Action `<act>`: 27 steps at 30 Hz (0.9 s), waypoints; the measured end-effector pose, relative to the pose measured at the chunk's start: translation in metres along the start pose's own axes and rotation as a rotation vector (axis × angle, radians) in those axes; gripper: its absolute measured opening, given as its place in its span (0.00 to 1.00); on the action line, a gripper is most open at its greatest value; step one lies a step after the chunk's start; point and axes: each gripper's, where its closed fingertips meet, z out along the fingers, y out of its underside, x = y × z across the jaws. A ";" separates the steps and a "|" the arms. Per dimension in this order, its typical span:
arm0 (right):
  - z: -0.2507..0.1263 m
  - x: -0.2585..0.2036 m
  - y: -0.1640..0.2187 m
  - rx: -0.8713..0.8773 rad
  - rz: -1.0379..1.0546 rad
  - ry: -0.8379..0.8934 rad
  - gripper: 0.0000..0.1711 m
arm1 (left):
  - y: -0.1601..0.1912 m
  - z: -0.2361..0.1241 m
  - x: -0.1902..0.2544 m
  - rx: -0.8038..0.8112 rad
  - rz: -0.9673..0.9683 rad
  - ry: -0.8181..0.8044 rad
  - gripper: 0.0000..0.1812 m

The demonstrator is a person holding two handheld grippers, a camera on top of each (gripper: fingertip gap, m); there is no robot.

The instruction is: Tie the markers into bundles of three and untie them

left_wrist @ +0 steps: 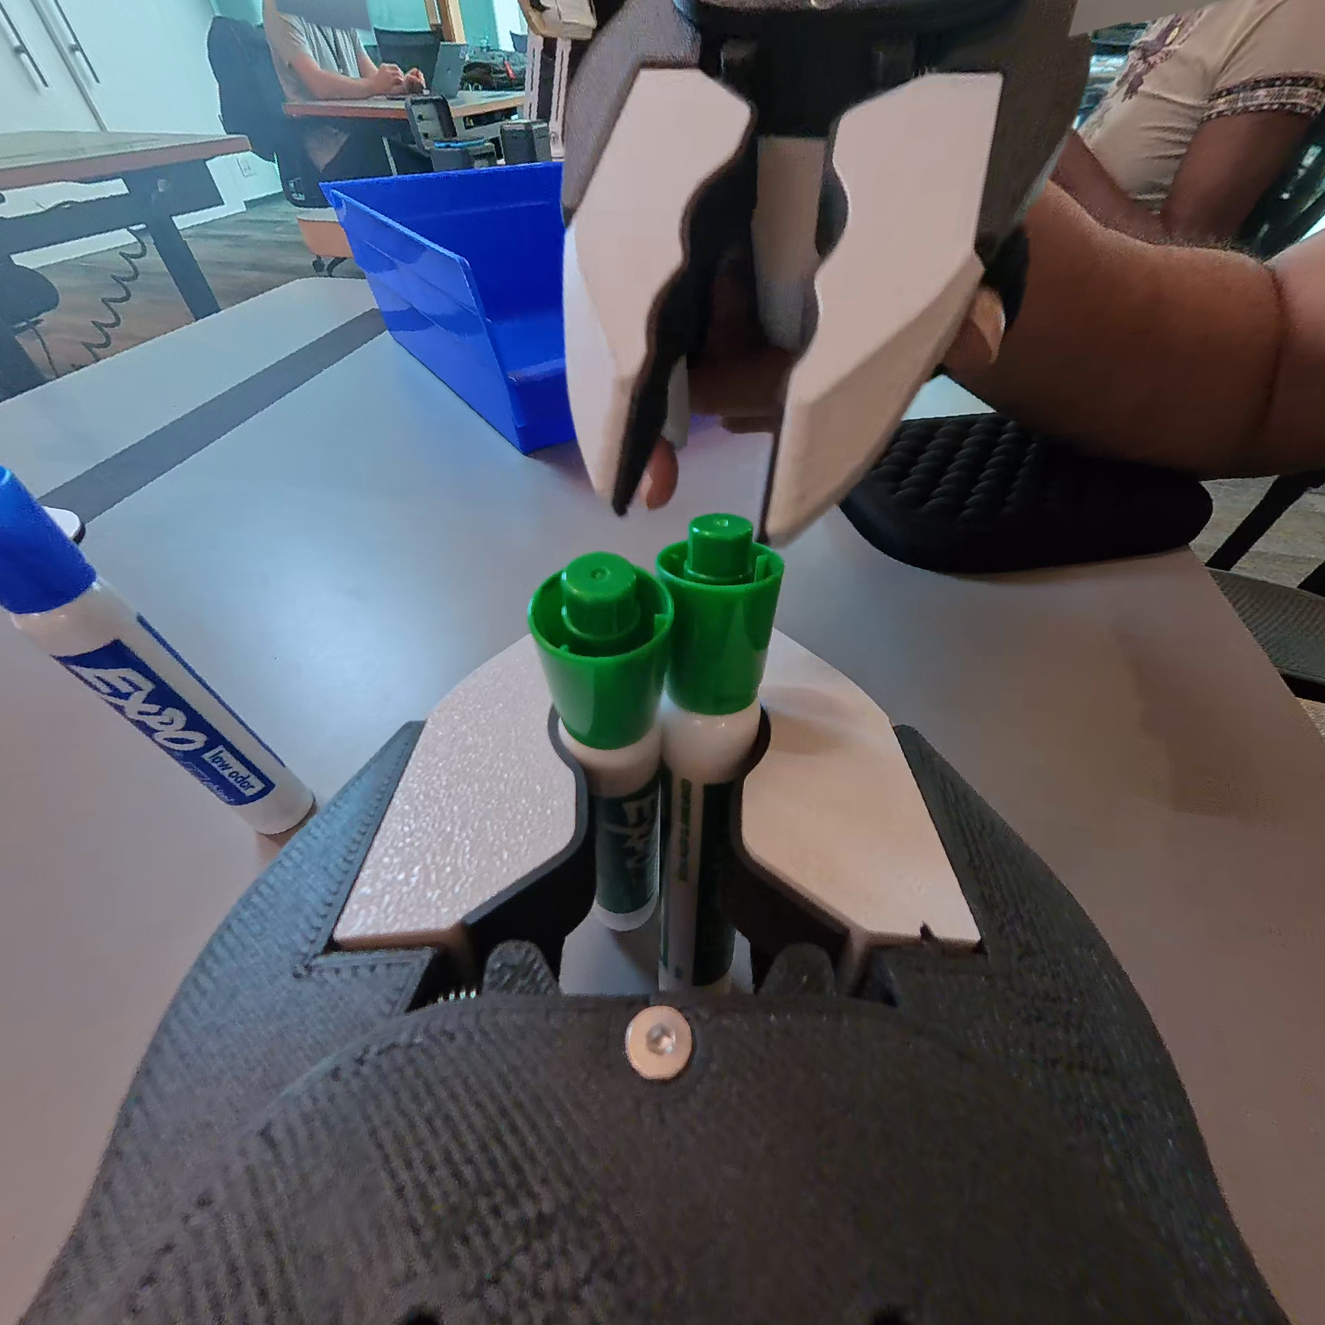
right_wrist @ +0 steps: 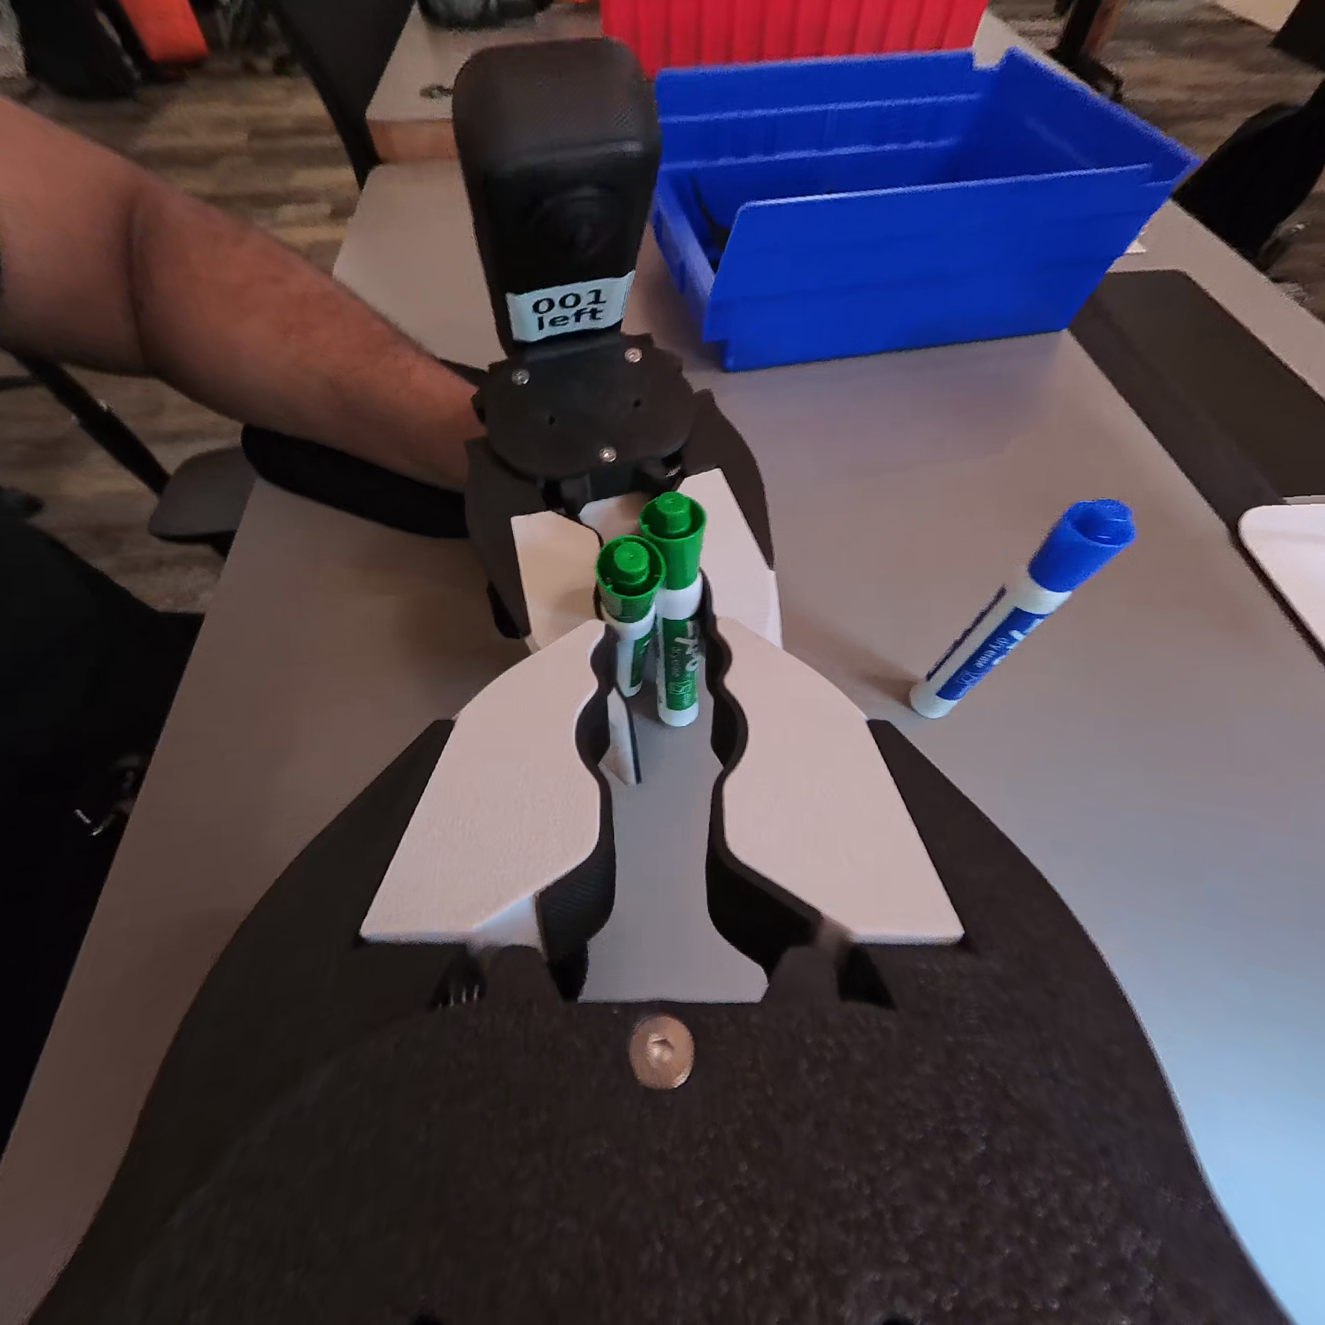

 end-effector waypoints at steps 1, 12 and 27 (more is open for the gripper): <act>0.003 -0.003 0.001 -0.007 -0.003 -0.011 0.14 | 0.000 0.000 0.000 -0.001 0.003 -0.003 0.22; 0.018 -0.006 -0.002 0.009 -0.035 0.036 0.08 | 0.006 -0.001 -0.002 -0.028 -0.029 -0.003 0.22; 0.021 -0.006 -0.003 0.012 -0.072 0.063 0.09 | 0.008 -0.003 -0.003 -0.052 -0.041 -0.018 0.22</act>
